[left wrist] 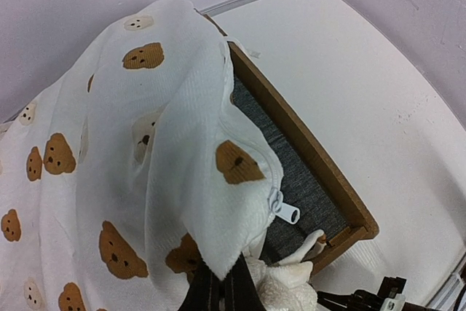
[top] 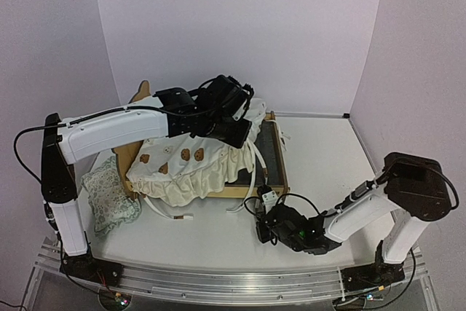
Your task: Set up the pet bed
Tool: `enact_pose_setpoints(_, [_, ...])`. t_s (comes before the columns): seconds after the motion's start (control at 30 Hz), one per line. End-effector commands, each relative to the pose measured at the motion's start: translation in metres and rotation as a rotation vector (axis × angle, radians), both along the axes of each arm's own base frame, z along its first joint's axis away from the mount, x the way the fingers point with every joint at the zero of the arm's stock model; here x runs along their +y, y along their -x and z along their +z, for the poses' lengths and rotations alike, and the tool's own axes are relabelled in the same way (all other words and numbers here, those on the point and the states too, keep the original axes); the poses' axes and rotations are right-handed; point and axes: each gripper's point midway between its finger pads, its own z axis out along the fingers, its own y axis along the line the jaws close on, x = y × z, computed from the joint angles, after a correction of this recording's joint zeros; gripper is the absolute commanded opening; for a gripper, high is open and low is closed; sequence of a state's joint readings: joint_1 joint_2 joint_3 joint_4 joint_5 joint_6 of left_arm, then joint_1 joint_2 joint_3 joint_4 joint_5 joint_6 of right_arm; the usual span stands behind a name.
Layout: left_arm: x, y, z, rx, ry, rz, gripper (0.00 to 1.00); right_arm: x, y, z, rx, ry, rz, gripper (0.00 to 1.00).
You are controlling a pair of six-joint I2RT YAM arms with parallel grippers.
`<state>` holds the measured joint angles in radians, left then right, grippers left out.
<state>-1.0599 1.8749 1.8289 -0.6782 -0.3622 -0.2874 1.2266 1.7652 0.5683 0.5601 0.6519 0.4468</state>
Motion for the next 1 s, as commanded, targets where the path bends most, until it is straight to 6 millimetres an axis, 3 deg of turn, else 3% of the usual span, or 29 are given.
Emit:
enact_pose_setpoints(0.0, [0.009, -0.001, 0.030, -0.045, 0.067, 0.014, 0.00, 0.013, 0.023, 0.007, 0.122, -0.049, 0.108, 0.00])
enact_pose_setpoints(0.23, [0.003, 0.000, 0.018, -0.022, 0.063, -0.004, 0.00, 0.025, 0.063, 0.012, 0.307, -0.002, 0.311, 0.00])
enact_pose_setpoints(0.43, [-0.010, 0.001, 0.001, 0.015, 0.057, -0.038, 0.00, 0.018, 0.093, 0.030, 0.415, 0.005, 0.427, 0.00])
enact_pose_setpoints(0.6, [-0.028, 0.003, -0.018, 0.062, 0.068, -0.079, 0.00, -0.003, 0.101, 0.050, 0.428, 0.009, 0.422, 0.00])
enact_pose_setpoints(0.77, [-0.046, 0.003, -0.033, 0.103, 0.081, -0.115, 0.00, -0.034, 0.096, 0.065, 0.392, 0.060, 0.346, 0.00])
enact_pose_setpoints(0.97, [-0.065, 0.006, -0.047, 0.154, 0.098, -0.164, 0.00, -0.057, 0.106, 0.059, 0.430, 0.078, 0.332, 0.00])
